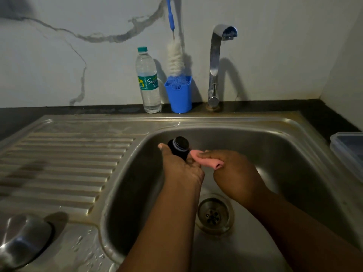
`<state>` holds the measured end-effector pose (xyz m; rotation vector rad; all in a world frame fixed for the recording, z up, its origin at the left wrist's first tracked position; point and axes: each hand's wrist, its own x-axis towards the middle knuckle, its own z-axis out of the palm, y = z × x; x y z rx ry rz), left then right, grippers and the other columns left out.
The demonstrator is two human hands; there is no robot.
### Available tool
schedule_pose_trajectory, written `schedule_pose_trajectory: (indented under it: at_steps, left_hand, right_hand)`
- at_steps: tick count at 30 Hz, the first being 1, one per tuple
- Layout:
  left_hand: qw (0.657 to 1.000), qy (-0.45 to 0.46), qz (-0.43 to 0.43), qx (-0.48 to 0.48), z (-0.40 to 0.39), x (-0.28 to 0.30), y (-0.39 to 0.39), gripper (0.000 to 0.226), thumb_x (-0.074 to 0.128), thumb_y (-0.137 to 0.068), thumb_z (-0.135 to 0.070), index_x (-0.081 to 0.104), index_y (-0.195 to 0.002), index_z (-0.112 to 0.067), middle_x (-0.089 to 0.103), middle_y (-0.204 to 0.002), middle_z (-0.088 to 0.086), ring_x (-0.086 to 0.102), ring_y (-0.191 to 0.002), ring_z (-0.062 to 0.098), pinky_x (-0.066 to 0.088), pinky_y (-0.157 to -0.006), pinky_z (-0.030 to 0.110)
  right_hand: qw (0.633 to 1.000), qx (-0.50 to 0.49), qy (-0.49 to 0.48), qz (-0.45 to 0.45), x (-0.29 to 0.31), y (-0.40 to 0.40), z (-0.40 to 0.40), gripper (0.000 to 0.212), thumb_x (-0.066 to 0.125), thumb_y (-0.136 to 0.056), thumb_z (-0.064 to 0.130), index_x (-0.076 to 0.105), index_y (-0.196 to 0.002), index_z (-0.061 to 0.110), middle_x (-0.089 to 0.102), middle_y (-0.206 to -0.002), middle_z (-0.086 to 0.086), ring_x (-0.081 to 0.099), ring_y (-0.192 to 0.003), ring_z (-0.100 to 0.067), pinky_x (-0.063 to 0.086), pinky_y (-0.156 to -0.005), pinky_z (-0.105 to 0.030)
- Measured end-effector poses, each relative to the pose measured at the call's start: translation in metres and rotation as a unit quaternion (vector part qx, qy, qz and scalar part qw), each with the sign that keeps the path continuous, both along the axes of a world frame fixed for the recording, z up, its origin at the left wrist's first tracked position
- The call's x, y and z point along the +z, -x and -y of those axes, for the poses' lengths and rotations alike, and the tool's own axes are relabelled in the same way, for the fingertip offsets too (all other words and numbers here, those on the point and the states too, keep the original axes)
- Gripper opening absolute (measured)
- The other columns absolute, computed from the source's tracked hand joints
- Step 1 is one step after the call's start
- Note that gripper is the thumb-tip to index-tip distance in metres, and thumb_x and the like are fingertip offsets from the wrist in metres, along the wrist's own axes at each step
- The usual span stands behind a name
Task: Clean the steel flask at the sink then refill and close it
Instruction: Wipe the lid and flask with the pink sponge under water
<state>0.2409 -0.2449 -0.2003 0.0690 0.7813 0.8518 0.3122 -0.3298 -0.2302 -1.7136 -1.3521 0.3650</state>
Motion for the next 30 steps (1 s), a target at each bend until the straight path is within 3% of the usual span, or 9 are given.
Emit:
schedule_pose_trajectory:
  at_steps: [4, 8, 10, 12, 15, 18, 21, 23, 30]
  left_hand:
    - [0.999, -0.01, -0.029, -0.038, 0.0, -0.006, -0.004, 0.065, 0.054, -0.09, -0.06, 0.052, -0.133, -0.012, 0.061, -0.125, 0.014, 0.061, -0.114, 0.026, 0.042, -0.108, 0.044]
    - [0.993, 0.01, 0.025, -0.118, 0.004, -0.005, -0.004, 0.061, 0.064, -0.085, -0.056, 0.062, -0.115, -0.004, 0.069, -0.101, 0.016, 0.067, -0.089, 0.027, 0.056, -0.076, 0.04]
    - [0.993, 0.008, 0.025, -0.117, 0.002, -0.005, -0.004, 0.062, 0.061, -0.087, -0.056, 0.061, -0.116, -0.001, 0.068, -0.091, 0.017, 0.065, -0.08, 0.027, 0.053, -0.072, 0.04]
    - [0.993, -0.007, 0.027, -0.118, -0.001, -0.007, -0.002, 0.072, 0.054, -0.087, -0.063, 0.059, -0.121, 0.0, 0.067, -0.083, 0.019, 0.064, -0.083, 0.027, 0.05, -0.087, 0.04]
    - [0.995, -0.014, 0.015, -0.099, -0.009, -0.01, -0.001, 0.079, 0.051, -0.086, -0.068, 0.054, -0.127, 0.0, 0.062, -0.098, 0.02, 0.06, -0.105, 0.032, 0.042, -0.106, 0.046]
    - [0.996, -0.028, 0.001, -0.087, -0.009, -0.01, -0.002, 0.08, 0.054, -0.085, -0.067, 0.054, -0.128, 0.0, 0.064, -0.111, 0.021, 0.062, -0.106, 0.034, 0.043, -0.107, 0.046]
    - [0.997, -0.016, -0.034, -0.065, -0.002, -0.006, -0.005, 0.061, 0.059, -0.085, -0.061, 0.06, -0.118, -0.01, 0.069, -0.103, 0.008, 0.067, -0.093, 0.017, 0.049, -0.092, 0.031]
    - [0.996, -0.012, -0.038, -0.08, 0.003, -0.003, -0.006, 0.055, 0.064, -0.084, -0.055, 0.061, -0.115, -0.01, 0.068, -0.104, 0.009, 0.067, -0.092, 0.017, 0.051, -0.091, 0.032]
    - [0.991, -0.037, -0.012, -0.131, 0.012, 0.003, -0.005, 0.036, 0.063, -0.09, -0.039, 0.064, -0.108, -0.007, 0.07, -0.101, 0.015, 0.065, -0.1, 0.027, 0.048, -0.102, 0.039]
  right_hand:
    - [0.996, -0.064, -0.067, 0.012, 0.006, 0.003, 0.0, 0.062, 0.046, -0.086, -0.001, 0.046, -0.133, 0.039, 0.043, -0.136, 0.025, 0.035, -0.128, 0.011, 0.022, -0.105, -0.002]
    - [0.996, -0.042, -0.075, 0.001, 0.001, 0.008, -0.005, 0.059, 0.06, -0.086, 0.001, 0.044, -0.134, 0.033, 0.037, -0.135, 0.022, 0.034, -0.131, 0.005, 0.021, -0.11, -0.006]
    - [0.997, -0.033, -0.066, -0.014, -0.004, 0.007, -0.009, 0.054, 0.06, -0.085, 0.0, 0.053, -0.13, 0.028, 0.042, -0.132, 0.021, 0.038, -0.13, 0.003, 0.023, -0.11, -0.009]
    - [0.997, -0.02, -0.08, -0.012, -0.004, 0.007, -0.008, 0.044, 0.059, -0.081, 0.004, 0.064, -0.118, 0.025, 0.053, -0.123, 0.02, 0.047, -0.121, 0.006, 0.032, -0.107, -0.013]
    - [0.998, -0.009, -0.054, -0.017, 0.002, 0.014, -0.005, 0.036, 0.05, -0.073, 0.019, 0.072, -0.099, 0.029, 0.061, -0.103, 0.022, 0.057, -0.105, 0.005, 0.038, -0.094, -0.009]
    - [0.996, -0.021, -0.059, -0.059, 0.006, 0.012, -0.003, 0.039, 0.047, -0.077, 0.018, 0.071, -0.107, 0.024, 0.062, -0.113, 0.015, 0.055, -0.111, 0.0, 0.039, -0.101, -0.018]
    - [0.98, -0.083, -0.128, -0.129, 0.014, 0.01, 0.0, 0.044, 0.051, -0.088, 0.001, 0.066, -0.114, 0.033, 0.058, -0.119, 0.024, 0.049, -0.115, 0.012, 0.036, -0.1, -0.008]
    - [0.965, -0.1, -0.168, -0.174, 0.018, 0.012, 0.001, 0.052, 0.051, -0.087, -0.005, 0.062, -0.119, 0.035, 0.058, -0.124, 0.024, 0.048, -0.118, 0.012, 0.034, -0.097, -0.003]
    - [0.966, -0.103, -0.122, -0.202, 0.011, 0.016, -0.005, 0.065, 0.052, -0.084, -0.006, 0.059, -0.112, 0.052, 0.059, -0.118, 0.029, 0.052, -0.115, 0.008, 0.044, -0.102, -0.026]
